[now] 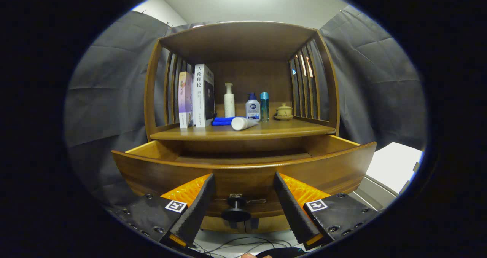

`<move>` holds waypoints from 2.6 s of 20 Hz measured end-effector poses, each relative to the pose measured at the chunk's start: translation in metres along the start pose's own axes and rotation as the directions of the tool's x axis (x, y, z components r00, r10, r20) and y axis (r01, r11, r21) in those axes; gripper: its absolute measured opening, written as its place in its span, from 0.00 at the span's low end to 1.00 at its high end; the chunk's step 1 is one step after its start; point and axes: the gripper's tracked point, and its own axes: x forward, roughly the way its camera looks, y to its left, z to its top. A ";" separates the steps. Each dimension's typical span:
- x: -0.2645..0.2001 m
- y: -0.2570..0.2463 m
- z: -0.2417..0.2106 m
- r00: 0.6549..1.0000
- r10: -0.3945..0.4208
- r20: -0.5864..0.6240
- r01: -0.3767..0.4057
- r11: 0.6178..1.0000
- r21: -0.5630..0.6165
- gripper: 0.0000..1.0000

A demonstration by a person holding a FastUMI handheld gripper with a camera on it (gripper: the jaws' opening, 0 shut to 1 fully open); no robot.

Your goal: Pull open the drawer, take out the items inside it, and place them on the countertop above the cabinet.

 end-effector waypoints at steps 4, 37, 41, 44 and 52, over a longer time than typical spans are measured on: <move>0.023 0.002 0.004 1.000 -0.013 -0.003 0.013 1.000 0.003 0.98; 0.077 0.014 0.031 0.999 -0.010 -0.053 0.011 1.000 0.013 0.98; 0.035 0.028 0.068 0.999 0.044 -0.013 -0.043 0.998 0.048 0.98; 0.002 0.041 0.098 0.990 0.144 -0.003 -0.144 0.986 0.080 0.98; -0.093 0.017 0.178 0.983 0.167 0.078 -0.170 0.985 0.038 0.98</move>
